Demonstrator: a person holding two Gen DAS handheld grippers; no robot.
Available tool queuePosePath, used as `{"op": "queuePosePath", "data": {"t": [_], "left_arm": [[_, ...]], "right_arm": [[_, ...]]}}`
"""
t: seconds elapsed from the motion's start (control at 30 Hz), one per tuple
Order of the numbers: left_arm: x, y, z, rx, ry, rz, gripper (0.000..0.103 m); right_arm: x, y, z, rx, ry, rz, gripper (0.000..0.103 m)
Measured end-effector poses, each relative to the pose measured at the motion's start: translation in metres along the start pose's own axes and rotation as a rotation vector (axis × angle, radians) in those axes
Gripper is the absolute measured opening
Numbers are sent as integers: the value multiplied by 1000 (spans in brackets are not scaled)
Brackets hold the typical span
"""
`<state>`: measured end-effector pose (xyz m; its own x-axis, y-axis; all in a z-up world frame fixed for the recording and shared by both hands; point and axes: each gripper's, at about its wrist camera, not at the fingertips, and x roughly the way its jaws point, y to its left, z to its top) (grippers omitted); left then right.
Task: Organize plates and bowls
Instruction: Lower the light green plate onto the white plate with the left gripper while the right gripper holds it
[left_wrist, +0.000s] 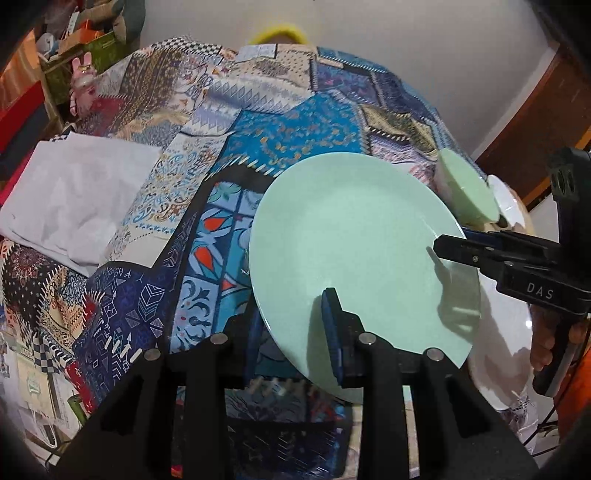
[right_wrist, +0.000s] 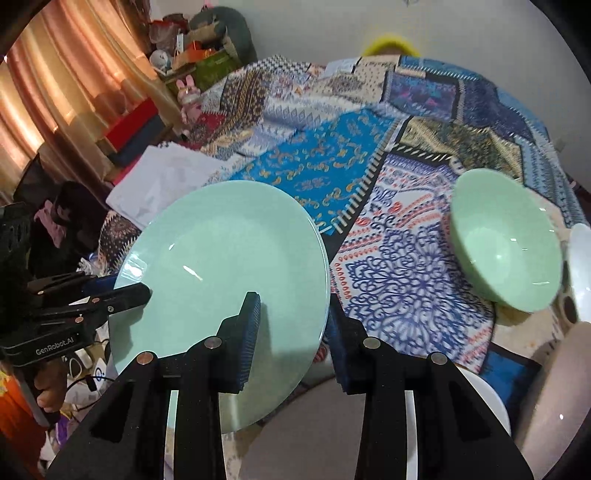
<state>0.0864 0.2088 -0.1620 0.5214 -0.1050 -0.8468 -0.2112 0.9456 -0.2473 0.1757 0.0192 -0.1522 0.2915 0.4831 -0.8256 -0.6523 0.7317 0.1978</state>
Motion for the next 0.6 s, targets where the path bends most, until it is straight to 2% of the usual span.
{"op": "queuePosePath", "data": {"t": [0.37, 0.6], "left_arm": [[-34, -37, -3, 37, -50, -32, 30], [-46, -66, -9, 70, -57, -57, 30]], "right_arm": [[-51, -10, -20, 41, -89, -12, 30], [-80, -23, -44, 64, -105, -42, 30]]}}
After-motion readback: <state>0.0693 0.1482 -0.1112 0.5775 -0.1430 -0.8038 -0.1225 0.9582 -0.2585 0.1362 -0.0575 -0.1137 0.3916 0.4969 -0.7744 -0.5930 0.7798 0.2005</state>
